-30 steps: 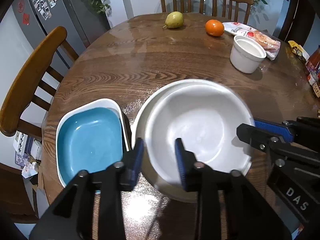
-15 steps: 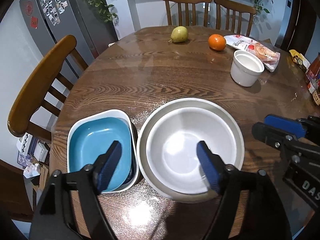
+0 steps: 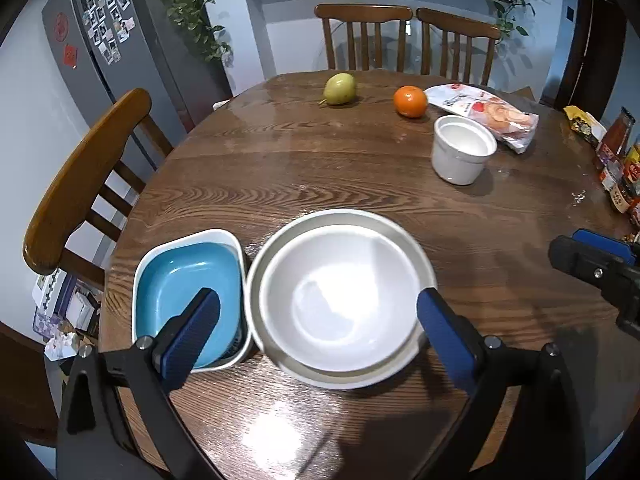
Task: Organize plates and bowls
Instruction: 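Open both grippers and withdraw from the nested bowls, then move both grippers toward the small white bowl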
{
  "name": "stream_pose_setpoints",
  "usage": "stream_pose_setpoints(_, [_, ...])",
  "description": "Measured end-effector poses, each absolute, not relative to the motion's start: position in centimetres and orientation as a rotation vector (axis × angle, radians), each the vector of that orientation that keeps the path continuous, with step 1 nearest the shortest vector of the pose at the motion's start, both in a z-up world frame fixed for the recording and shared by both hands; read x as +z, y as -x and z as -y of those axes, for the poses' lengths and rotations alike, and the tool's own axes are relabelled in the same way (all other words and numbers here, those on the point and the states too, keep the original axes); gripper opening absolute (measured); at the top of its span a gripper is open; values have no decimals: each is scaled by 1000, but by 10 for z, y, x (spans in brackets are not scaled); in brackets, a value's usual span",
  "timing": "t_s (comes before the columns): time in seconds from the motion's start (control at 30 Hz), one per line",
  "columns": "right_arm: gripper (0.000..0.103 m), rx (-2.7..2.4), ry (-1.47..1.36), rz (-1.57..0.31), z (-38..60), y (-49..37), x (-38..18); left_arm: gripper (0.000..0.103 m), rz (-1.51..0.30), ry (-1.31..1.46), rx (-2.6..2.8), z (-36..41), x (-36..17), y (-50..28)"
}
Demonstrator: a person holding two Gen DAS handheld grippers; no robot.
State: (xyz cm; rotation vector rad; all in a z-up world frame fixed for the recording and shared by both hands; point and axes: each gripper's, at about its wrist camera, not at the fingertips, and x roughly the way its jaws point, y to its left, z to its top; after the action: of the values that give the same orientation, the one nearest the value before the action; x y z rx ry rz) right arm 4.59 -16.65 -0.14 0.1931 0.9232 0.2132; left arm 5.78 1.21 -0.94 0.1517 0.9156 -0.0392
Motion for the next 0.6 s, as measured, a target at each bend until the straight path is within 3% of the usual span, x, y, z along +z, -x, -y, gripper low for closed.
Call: stream_pose_setpoints(0.6, [56, 77, -217, -823, 261, -9, 38, 102, -852, -216, -152, 63, 15, -40])
